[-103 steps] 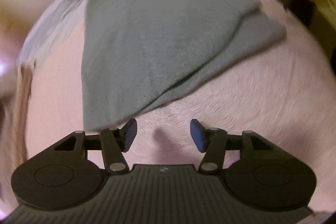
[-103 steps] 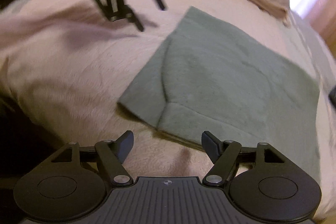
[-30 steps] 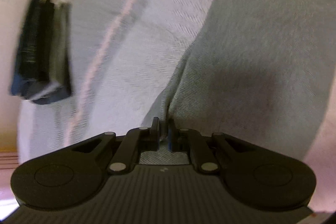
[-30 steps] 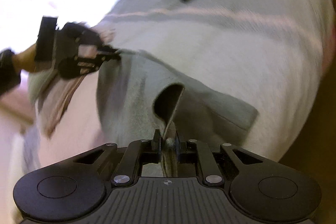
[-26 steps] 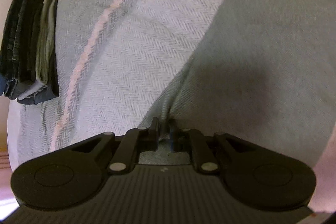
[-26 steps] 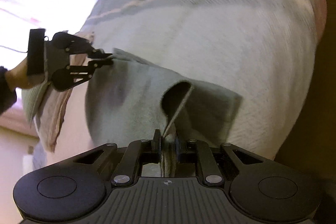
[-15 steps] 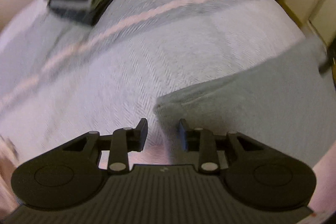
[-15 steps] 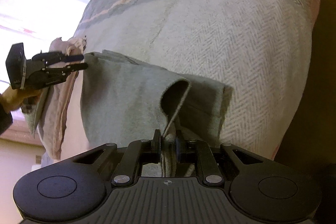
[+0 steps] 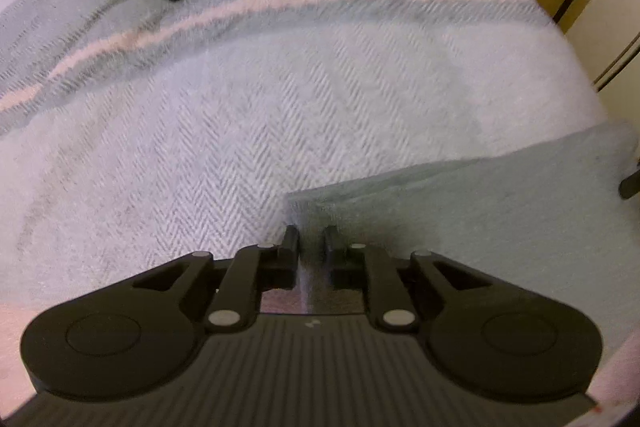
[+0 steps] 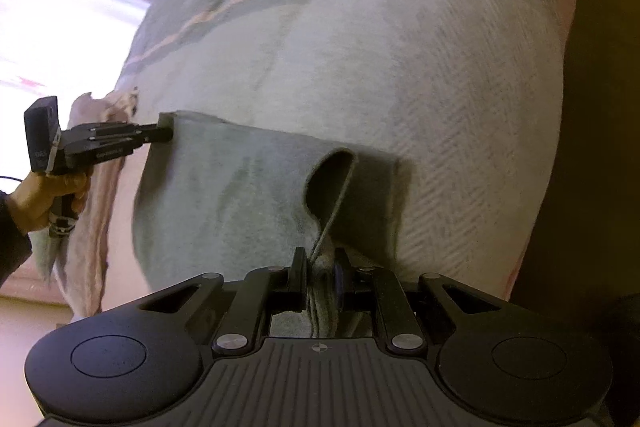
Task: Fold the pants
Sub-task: 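Fold the held skirt edge over with both grippers and release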
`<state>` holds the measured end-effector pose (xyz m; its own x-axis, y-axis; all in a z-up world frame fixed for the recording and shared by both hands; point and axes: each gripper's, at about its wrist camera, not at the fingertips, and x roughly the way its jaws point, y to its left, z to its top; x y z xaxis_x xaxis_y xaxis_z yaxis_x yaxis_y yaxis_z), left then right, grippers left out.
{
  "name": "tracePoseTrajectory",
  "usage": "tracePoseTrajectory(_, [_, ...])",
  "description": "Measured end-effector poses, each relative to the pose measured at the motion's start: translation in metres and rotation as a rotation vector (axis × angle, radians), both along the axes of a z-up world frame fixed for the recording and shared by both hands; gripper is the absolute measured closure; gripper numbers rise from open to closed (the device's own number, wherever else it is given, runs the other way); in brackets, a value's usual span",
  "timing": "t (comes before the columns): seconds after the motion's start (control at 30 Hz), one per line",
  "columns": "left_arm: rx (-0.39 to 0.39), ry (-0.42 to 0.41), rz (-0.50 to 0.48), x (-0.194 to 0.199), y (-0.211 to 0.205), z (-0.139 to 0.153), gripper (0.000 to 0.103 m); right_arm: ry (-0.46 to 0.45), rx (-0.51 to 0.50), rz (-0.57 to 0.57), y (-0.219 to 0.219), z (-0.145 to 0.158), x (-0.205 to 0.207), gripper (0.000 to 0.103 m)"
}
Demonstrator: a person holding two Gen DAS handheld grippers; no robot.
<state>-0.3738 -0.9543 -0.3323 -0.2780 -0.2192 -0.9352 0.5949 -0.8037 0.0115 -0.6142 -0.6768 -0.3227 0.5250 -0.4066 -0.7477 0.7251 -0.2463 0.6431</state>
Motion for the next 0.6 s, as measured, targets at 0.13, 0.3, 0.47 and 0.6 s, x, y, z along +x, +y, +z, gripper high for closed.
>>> tracePoseTrajectory(0.13, [-0.010, 0.022, 0.060, 0.012, -0.003, 0.004, 0.077, 0.000, -0.001, -0.006, 0.006, 0.004, -0.008, 0.092])
tracePoseTrajectory(0.3, [-0.050, 0.036, 0.114, 0.046, 0.014, 0.044, 0.075, 0.148, -0.015, -0.006, 0.023, 0.040, -0.005, 0.079])
tracePoseTrajectory(0.47, [-0.029, 0.082, 0.167, 0.091, 0.060, 0.070, 0.077, 0.150, -0.105, 0.057, 0.047, 0.068, 0.030, 0.078])
tracePoseTrajectory(0.6, [0.053, 0.087, 0.148, 0.102, 0.105, 0.041, 0.076, 0.095, -0.139, 0.137, 0.055, 0.057, 0.077, 0.078])
